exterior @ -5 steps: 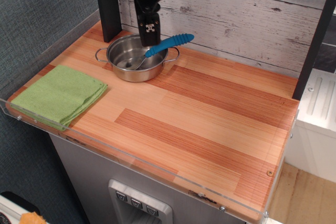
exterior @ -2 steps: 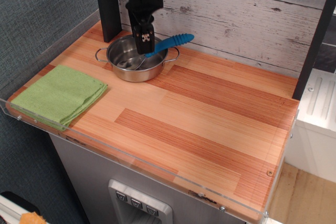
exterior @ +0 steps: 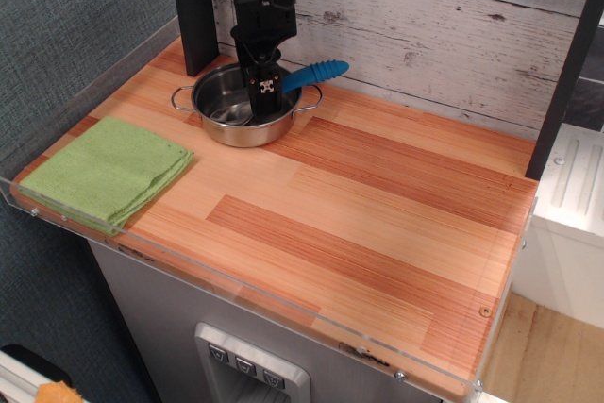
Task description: Move the blue spoon to the front right corner of the table
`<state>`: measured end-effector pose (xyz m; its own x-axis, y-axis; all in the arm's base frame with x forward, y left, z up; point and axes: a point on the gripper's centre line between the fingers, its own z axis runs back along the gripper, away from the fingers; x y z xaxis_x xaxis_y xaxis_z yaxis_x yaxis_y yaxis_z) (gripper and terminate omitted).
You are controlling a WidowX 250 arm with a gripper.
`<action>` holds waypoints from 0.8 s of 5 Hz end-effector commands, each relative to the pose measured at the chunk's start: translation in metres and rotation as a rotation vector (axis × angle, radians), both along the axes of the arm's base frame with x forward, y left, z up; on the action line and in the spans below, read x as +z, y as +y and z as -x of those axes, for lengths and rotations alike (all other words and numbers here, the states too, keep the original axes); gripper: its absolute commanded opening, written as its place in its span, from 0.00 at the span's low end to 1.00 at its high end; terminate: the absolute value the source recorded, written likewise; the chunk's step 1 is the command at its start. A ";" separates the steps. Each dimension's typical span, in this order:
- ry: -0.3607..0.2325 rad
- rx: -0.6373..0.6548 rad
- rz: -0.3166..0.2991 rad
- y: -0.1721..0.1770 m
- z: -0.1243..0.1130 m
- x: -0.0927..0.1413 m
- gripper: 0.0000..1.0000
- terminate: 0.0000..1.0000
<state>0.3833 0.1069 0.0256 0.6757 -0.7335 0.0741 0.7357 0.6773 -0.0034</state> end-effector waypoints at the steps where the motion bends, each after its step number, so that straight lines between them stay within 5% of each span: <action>1: -0.029 0.004 -0.028 0.002 -0.012 0.011 1.00 0.00; 2: -0.025 0.011 -0.026 0.005 -0.011 0.010 1.00 0.00; 3: -0.035 0.026 -0.024 0.006 -0.009 0.012 0.00 0.00; 4: -0.050 0.034 -0.037 0.007 -0.010 0.019 0.00 0.00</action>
<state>0.3825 0.1100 0.0173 0.7047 -0.7076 0.0513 0.7088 0.7054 -0.0055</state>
